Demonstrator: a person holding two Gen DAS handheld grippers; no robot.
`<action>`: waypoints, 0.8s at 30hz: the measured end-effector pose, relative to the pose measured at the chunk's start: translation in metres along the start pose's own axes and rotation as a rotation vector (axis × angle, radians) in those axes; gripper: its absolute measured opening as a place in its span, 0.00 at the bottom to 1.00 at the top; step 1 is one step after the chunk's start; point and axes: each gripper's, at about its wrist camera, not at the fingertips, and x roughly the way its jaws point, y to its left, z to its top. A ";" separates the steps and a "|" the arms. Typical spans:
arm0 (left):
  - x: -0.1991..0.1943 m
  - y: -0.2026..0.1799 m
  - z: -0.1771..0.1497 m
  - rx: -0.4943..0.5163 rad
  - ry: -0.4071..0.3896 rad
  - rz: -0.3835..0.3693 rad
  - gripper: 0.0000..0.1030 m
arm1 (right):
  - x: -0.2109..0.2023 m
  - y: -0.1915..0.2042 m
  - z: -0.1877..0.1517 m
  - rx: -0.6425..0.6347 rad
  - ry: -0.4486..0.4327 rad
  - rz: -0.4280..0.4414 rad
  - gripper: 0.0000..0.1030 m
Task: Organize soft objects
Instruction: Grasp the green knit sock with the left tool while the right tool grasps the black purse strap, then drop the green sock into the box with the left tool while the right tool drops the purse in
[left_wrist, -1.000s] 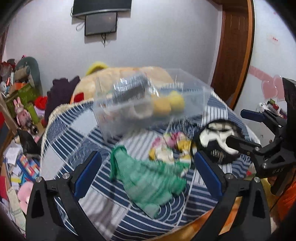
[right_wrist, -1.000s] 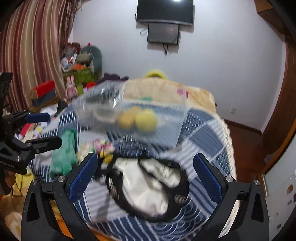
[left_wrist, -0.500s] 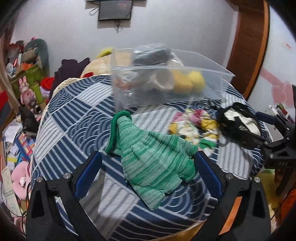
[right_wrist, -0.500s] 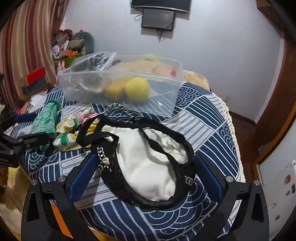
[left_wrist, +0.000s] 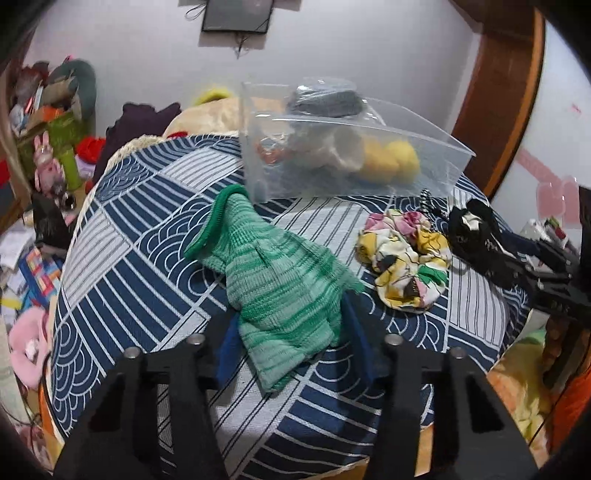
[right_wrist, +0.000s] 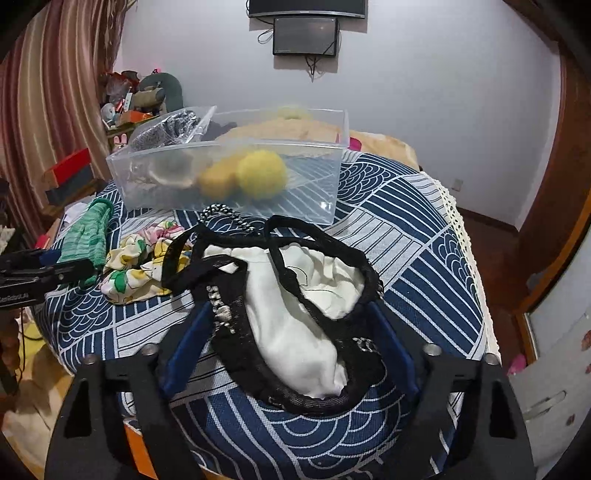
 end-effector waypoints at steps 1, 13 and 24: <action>-0.001 -0.003 0.000 0.014 -0.003 0.002 0.40 | 0.001 0.000 0.001 0.001 -0.001 -0.002 0.64; -0.027 -0.025 0.019 0.104 -0.105 0.012 0.31 | -0.009 0.002 0.009 -0.007 -0.027 0.037 0.13; -0.063 -0.040 0.051 0.161 -0.263 0.011 0.31 | -0.045 0.015 0.032 -0.049 -0.146 0.025 0.11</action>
